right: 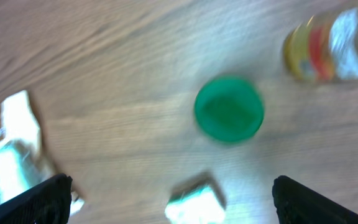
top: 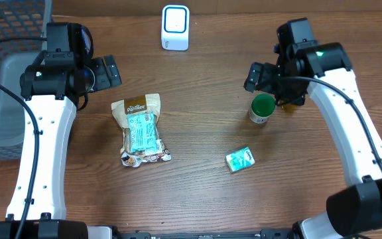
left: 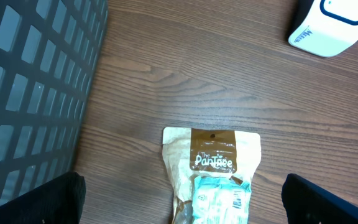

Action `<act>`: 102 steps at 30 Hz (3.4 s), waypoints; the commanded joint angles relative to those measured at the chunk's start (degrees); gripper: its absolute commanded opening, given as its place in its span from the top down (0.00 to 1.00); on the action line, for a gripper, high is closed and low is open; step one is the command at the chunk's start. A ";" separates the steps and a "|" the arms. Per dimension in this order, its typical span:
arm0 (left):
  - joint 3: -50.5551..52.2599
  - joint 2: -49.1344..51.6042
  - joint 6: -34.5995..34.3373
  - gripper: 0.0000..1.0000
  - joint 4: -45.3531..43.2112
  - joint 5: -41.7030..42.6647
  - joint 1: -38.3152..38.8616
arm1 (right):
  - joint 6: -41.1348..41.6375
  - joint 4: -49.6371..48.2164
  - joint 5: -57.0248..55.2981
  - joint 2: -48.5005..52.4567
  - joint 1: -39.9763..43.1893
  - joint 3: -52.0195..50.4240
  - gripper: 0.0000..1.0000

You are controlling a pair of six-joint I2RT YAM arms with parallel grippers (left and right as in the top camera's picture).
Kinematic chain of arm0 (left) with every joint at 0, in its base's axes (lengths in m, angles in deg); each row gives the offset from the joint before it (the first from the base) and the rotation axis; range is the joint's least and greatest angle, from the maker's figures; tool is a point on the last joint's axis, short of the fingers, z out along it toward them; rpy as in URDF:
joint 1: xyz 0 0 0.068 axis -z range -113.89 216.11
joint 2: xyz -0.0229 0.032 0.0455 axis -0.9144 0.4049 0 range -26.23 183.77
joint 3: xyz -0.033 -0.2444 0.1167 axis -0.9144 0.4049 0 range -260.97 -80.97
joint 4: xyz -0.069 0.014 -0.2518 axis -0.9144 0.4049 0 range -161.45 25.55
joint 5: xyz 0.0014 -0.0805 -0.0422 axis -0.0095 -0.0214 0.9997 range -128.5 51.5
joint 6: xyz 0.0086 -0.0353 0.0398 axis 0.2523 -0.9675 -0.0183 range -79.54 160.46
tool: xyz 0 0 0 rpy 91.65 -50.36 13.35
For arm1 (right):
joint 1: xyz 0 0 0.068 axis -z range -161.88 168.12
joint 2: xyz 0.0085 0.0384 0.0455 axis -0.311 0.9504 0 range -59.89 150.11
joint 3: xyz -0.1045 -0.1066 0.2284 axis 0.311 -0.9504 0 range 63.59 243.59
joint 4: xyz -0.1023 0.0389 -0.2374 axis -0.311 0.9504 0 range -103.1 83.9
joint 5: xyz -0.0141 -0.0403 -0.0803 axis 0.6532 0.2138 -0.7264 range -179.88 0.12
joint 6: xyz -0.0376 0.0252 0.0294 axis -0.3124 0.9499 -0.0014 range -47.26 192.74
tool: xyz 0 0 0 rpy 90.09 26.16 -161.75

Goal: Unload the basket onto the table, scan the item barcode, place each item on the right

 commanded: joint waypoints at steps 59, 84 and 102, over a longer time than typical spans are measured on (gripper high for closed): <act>-0.63 0.15 1.05 0.01 -0.07 0.28 0.07 | 51.30 -22.34 -7.15 0.44 -18.91 -38.36 0.68; -0.63 0.15 1.05 0.00 -0.07 0.28 0.07 | 29.79 -42.62 -0.07 0.55 -18.95 -40.00 0.66; -0.63 0.15 1.05 0.01 -0.07 0.28 0.07 | 32.00 -42.32 -5.64 0.81 -18.97 -40.00 0.62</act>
